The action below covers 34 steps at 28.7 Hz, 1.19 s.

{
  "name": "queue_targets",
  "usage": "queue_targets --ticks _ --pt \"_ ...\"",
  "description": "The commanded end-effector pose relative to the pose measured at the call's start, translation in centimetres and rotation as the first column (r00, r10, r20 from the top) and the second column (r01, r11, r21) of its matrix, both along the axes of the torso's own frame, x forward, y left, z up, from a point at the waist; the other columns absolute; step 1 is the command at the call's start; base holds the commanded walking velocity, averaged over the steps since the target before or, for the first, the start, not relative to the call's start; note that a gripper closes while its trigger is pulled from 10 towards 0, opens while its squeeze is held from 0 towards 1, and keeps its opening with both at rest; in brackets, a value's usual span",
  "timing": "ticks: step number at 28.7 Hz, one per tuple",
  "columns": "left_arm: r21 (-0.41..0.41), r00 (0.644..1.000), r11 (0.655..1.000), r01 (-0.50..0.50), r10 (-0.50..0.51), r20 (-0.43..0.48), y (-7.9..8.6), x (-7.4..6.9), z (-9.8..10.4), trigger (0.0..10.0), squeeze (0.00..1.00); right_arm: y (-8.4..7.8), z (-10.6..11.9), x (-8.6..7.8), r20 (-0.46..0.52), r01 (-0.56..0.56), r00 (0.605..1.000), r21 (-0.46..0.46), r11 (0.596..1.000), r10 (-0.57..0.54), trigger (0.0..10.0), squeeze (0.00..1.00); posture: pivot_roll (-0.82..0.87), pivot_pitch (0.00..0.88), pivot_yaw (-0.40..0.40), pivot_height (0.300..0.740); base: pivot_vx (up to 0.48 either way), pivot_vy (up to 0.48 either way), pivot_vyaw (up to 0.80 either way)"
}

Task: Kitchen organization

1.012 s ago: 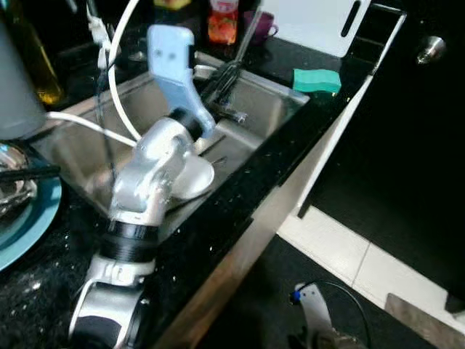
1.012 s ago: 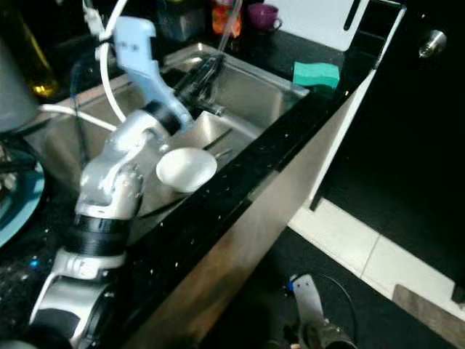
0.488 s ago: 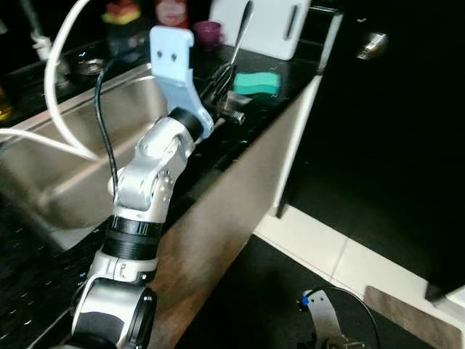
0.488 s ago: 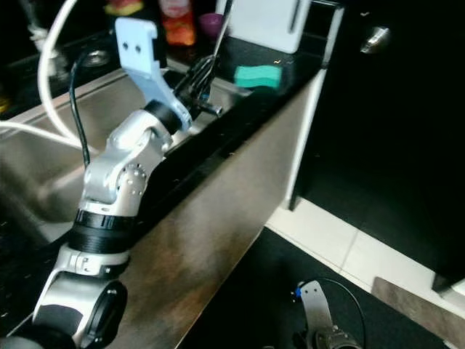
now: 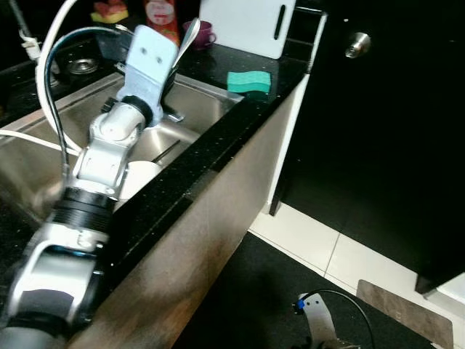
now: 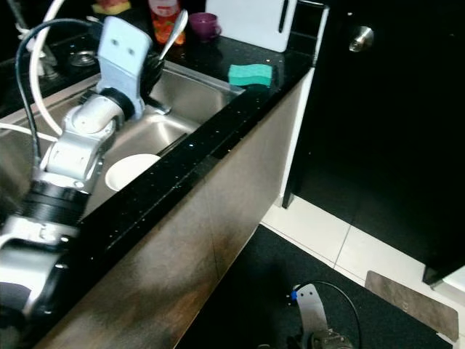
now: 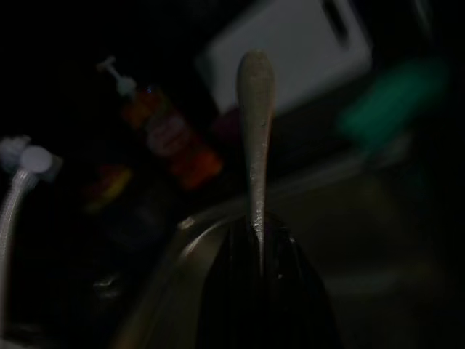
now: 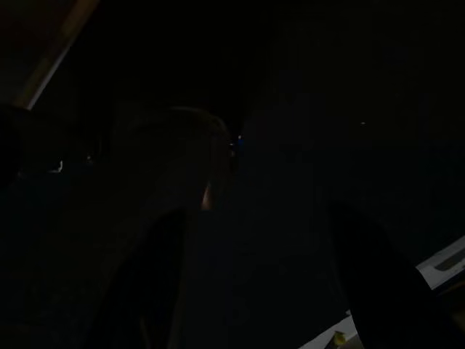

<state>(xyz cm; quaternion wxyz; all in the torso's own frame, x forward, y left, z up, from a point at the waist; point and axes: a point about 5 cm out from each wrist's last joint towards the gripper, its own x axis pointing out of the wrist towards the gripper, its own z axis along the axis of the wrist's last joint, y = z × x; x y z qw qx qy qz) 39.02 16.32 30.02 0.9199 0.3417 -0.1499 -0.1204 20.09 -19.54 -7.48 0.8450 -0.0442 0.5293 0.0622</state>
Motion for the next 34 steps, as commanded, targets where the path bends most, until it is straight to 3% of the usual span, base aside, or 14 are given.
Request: queue_targets --ticks 1,6,16,23,25,26,31,34 --pt "0.134 1.0 0.991 0.021 -0.02 -0.003 -0.5 0.3 -0.4 10.0 0.0 0.1 -0.2 -0.3 -0.002 -0.016 1.0 0.008 1.0 0.016 10.0 0.0 0.01 0.135 0.024 0.74 0.0 0.0 0.0" --pt "0.203 0.998 0.977 0.066 -0.062 -0.026 -1.2 0.6 -0.8 10.0 0.0 0.1 -0.2 -0.4 0.002 -0.058 0.998 0.01 0.998 0.058 10.0 0.0 0.01 0.149 0.025 0.74 0.0 0.0 0.59" --pt "0.243 0.986 0.956 0.164 -0.155 -0.054 -3.0 0.7 -2.1 10.0 0.0 0.1 -0.4 -0.8 -0.008 -0.032 0.999 0.041 0.999 0.033 10.0 0.0 0.01 0.164 0.021 0.74 0.0 0.0 0.52" --pt "0.208 0.964 0.943 0.261 -0.243 -0.108 -4.1 0.7 -2.4 10.0 0.0 0.4 -0.4 -0.9 -0.019 -0.06 0.998 0.059 0.996 0.061 10.0 0.0 0.01 0.177 0.027 0.74 0.0 0.0 0.0" --pt "0.17 0.953 0.945 0.279 -0.252 -0.168 -4.2 1.0 -3.1 10.0 0.0 0.4 -0.3 -0.8 -0.028 -0.114 0.993 0.044 0.993 0.115 10.0 0.0 0.01 0.182 0.03 0.74 0.0 0.0 0.77" --pt "0.19 0.952 0.942 0.277 -0.242 -0.187 -4.1 1.1 -3.6 10.0 0.0 0.5 -0.4 -0.8 -0.03 -0.117 0.992 0.051 0.992 0.119 10.0 0.0 0.01 0.182 0.03 0.74 0.0 0.0 0.77" --pt "0.19 0.943 0.936 0.296 -0.256 -0.211 -4.1 1.2 -4.0 10.0 0.0 0.4 -0.4 -0.8 -0.023 -0.087 0.996 0.048 0.995 0.088 10.0 0.0 0.01 0.185 0.032 0.74 0.0 0.0 0.78" --pt "0.109 0.916 0.931 0.348 -0.313 -0.252 -4.5 1.2 -4.2 10.0 0.0 0.4 -0.4 -0.9 -0.023 -0.06 0.998 0.043 0.997 0.061 10.0 0.0 0.01 0.189 0.03 0.74 0.0 0.0 0.0"
